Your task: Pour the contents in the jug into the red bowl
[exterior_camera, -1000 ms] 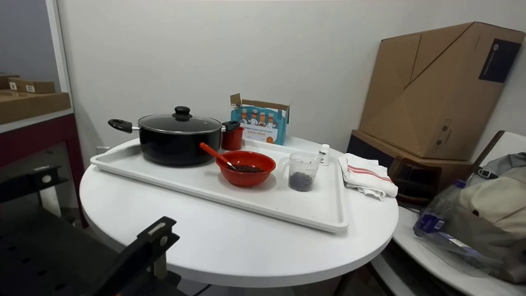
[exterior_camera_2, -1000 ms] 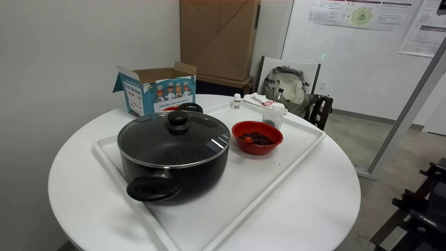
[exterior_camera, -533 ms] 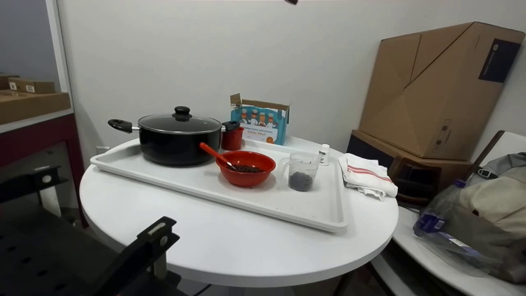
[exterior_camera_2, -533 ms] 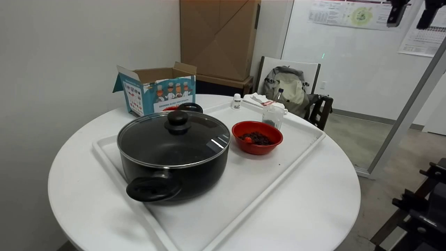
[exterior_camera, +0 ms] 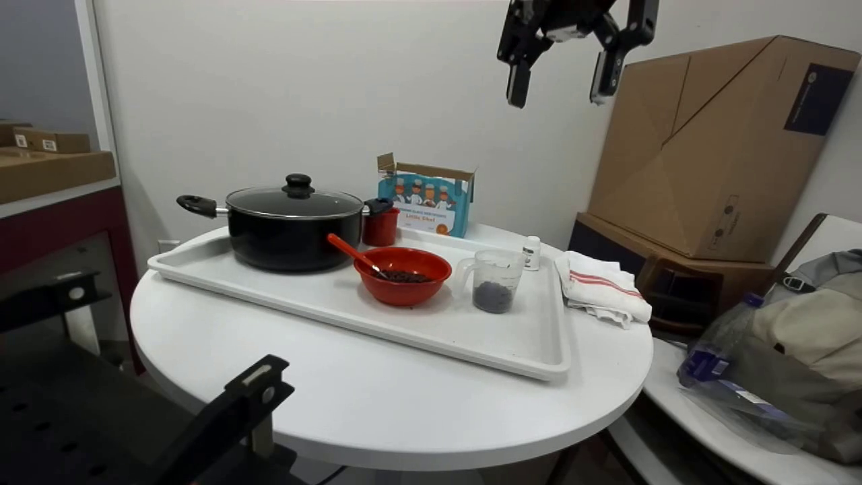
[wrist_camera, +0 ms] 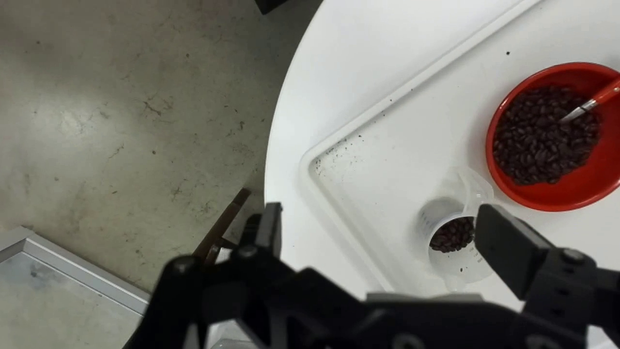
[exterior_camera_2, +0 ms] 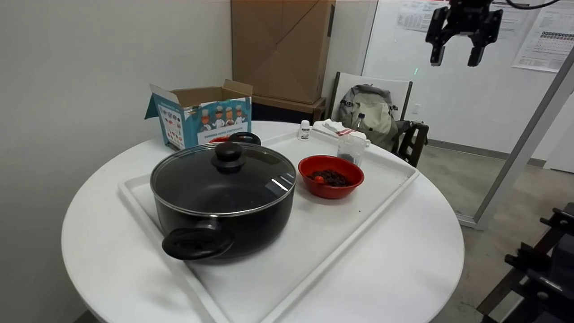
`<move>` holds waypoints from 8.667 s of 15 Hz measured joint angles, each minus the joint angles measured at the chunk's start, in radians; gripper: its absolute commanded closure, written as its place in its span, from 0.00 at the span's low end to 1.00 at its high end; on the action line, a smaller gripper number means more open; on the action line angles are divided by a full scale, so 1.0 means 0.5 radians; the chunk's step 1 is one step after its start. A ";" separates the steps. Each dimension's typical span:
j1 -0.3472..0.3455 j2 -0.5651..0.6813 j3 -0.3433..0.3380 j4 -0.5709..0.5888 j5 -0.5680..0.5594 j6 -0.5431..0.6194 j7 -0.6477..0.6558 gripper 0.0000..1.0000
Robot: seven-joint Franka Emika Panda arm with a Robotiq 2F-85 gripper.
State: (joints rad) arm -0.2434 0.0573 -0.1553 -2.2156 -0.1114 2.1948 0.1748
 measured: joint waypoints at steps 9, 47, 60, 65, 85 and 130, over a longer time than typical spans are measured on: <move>0.175 0.568 0.044 0.443 0.187 0.003 0.049 0.00; 0.205 1.389 0.115 0.827 0.436 0.445 0.111 0.88; 0.080 1.069 0.083 0.815 0.168 0.092 -0.678 0.88; 0.050 0.792 0.109 0.775 0.055 -0.189 -1.146 0.88; 0.443 0.305 0.358 -0.041 -1.074 -0.414 -1.676 0.89; 0.631 0.724 0.502 -0.397 -4.102 -0.374 0.066 0.89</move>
State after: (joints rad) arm 0.0722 0.4194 0.0957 -2.4140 -2.1625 2.0079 0.2076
